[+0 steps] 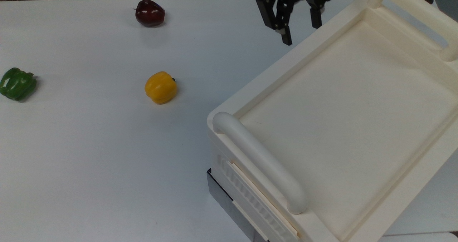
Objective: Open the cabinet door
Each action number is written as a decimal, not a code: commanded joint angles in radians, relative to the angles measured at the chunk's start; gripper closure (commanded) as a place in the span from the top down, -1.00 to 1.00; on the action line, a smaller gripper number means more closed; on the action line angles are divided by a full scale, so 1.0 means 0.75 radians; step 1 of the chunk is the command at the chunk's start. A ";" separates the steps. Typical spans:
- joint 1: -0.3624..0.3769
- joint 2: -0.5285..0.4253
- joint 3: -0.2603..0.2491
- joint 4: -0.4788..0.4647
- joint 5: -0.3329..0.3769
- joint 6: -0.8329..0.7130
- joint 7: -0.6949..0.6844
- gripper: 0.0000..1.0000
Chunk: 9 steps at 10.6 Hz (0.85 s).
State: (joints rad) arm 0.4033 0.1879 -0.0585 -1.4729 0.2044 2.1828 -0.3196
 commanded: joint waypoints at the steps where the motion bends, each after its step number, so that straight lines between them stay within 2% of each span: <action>1: 0.074 0.046 -0.020 0.005 -0.045 0.090 0.054 0.11; 3: 0.080 0.064 -0.020 0.007 -0.048 0.096 0.072 -0.10; 4: 0.088 0.079 -0.020 0.007 -0.048 0.114 0.074 -0.47; 5: 0.088 0.081 -0.020 0.007 -0.070 0.131 0.072 -0.71; 9: 0.074 0.083 -0.022 0.007 -0.074 0.137 0.074 -0.71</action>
State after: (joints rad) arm 0.4485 0.2355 -0.0665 -1.4717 0.1565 2.2531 -0.2870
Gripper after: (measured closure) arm 0.850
